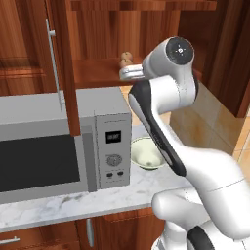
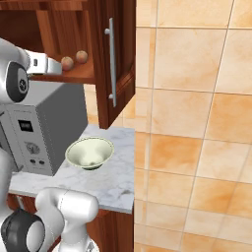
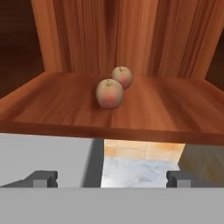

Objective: Pick the peach from the cabinet and place it in the bowl. Then pick the bowl and place it in the sink. Then turn on the sink facuet.

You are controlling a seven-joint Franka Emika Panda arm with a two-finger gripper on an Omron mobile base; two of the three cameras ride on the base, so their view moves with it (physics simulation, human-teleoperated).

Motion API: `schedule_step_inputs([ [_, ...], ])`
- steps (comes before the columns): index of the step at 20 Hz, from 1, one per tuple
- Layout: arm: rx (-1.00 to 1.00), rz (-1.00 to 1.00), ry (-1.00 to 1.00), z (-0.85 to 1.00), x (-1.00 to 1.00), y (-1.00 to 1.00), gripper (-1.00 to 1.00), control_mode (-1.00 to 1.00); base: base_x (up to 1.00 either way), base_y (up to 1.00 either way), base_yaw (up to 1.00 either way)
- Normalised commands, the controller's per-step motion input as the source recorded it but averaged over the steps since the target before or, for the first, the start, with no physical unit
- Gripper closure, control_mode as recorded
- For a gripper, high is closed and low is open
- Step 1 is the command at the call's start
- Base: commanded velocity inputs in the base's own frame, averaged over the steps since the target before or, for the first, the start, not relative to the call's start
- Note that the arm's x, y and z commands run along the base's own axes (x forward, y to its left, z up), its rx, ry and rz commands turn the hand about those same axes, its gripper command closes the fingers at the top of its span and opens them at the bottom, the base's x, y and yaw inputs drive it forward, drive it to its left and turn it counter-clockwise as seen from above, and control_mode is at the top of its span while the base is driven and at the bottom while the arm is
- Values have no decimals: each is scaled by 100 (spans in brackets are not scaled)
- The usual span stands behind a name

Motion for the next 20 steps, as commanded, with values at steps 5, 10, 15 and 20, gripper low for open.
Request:
schedule_step_inputs([
  [5, 0, 0, 7, 2, 76, 4, -100, -100, 0, 0, 0],
  [10, 0, 0, 11, -1, 85, 0, -100, -100, 0, 0, 0],
  [15, 0, 0, 4, -8, 58, 15, -100, -100, 0, 0, 0],
  [20, 0, 0, 0, -19, 41, 26, -100, -100, 0, 0, 0],
])
